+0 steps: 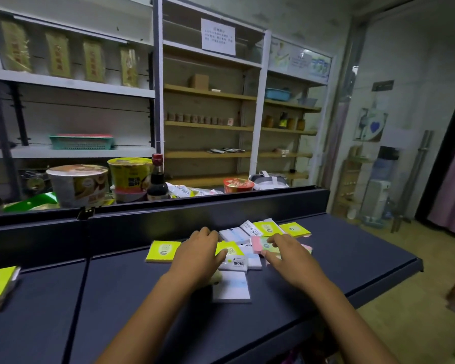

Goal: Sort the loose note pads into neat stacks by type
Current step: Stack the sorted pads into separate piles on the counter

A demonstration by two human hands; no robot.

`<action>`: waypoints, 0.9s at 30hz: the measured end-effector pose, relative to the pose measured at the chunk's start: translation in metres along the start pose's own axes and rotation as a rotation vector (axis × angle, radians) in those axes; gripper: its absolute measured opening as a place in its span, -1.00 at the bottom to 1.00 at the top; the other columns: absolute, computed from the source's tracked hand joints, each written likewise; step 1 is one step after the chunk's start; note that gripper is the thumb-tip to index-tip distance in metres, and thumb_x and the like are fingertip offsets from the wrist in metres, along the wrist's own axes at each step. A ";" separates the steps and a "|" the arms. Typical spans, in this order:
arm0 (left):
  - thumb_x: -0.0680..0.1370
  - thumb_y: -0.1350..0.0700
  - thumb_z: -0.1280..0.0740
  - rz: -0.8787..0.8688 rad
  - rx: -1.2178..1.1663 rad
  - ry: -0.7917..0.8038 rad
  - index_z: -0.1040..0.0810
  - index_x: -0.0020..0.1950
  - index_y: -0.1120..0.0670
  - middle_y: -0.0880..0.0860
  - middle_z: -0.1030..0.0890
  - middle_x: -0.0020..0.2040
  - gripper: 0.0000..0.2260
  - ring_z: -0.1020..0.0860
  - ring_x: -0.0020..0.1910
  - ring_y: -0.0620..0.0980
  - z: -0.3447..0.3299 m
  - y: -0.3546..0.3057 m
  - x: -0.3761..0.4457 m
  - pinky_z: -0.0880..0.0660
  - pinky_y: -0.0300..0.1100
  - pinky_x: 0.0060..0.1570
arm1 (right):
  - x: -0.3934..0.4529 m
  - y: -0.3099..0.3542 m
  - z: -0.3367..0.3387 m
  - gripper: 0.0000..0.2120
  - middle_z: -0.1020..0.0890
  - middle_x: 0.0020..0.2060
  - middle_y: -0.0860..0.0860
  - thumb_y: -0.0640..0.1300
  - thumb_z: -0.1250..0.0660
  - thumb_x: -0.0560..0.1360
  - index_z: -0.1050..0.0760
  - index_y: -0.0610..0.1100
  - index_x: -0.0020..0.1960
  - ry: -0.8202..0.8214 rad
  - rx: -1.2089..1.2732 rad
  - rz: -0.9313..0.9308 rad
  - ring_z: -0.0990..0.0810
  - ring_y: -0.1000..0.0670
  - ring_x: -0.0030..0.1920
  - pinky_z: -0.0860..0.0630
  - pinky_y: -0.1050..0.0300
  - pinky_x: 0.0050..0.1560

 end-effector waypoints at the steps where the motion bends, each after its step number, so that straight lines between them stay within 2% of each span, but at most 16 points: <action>1: 0.62 -0.14 -0.17 0.002 -0.002 -0.004 -0.42 0.30 -0.01 0.00 -0.47 0.21 -0.67 -0.44 0.20 0.03 -0.001 0.001 0.006 -0.46 -0.08 0.04 | 0.007 -0.002 -0.002 -0.64 -0.48 0.28 0.03 0.15 -0.21 0.60 -0.41 -0.01 0.31 0.001 0.002 0.001 -0.44 -0.01 0.29 -0.46 0.03 0.16; 7: 0.62 -0.13 -0.19 0.051 -0.015 0.034 -0.42 0.32 -0.03 0.00 -0.46 0.24 -0.67 -0.44 0.23 0.03 -0.020 0.000 0.045 -0.47 -0.07 0.04 | 0.042 -0.023 -0.009 -0.65 -0.50 0.27 0.03 0.13 -0.20 0.61 -0.41 -0.02 0.31 0.009 0.019 0.023 -0.43 -0.03 0.31 -0.42 0.01 0.25; 11: 0.61 -0.11 -0.20 0.127 -0.027 0.062 -0.43 0.33 0.00 0.02 -0.46 0.23 -0.66 -0.45 0.22 0.05 -0.039 0.001 0.072 -0.46 -0.06 0.03 | 0.069 -0.040 -0.015 -0.65 -0.49 0.26 0.04 0.13 -0.20 0.61 -0.42 -0.03 0.31 0.016 0.041 0.066 -0.42 -0.02 0.30 -0.42 0.04 0.23; 20: 0.62 0.02 -0.26 0.311 -0.001 0.200 -0.38 0.38 0.13 0.13 -0.40 0.32 -0.63 -0.39 0.31 0.13 -0.094 -0.002 0.129 -0.45 0.02 0.22 | 0.124 -0.078 -0.021 -0.68 -0.51 0.17 0.06 0.12 -0.19 0.61 -0.41 0.01 0.29 0.023 0.062 0.211 -0.44 0.01 0.24 -0.43 0.02 0.19; 27: 0.58 -0.03 -0.34 0.387 -0.021 0.250 -0.34 0.43 0.11 0.16 -0.39 0.34 -0.52 -0.37 0.32 0.20 -0.121 0.007 0.136 -0.40 0.06 0.29 | 0.141 -0.102 -0.030 -0.71 -0.50 0.15 0.08 0.12 -0.20 0.61 -0.42 0.03 0.27 0.037 0.134 0.248 -0.44 0.03 0.21 -0.44 0.03 0.14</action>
Point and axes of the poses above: each hand's wrist, its own x-axis towards the middle knuckle, its own z-axis out of the back of the hand, y = z × x, the point moved 9 cm from there along x, towards the middle knuckle
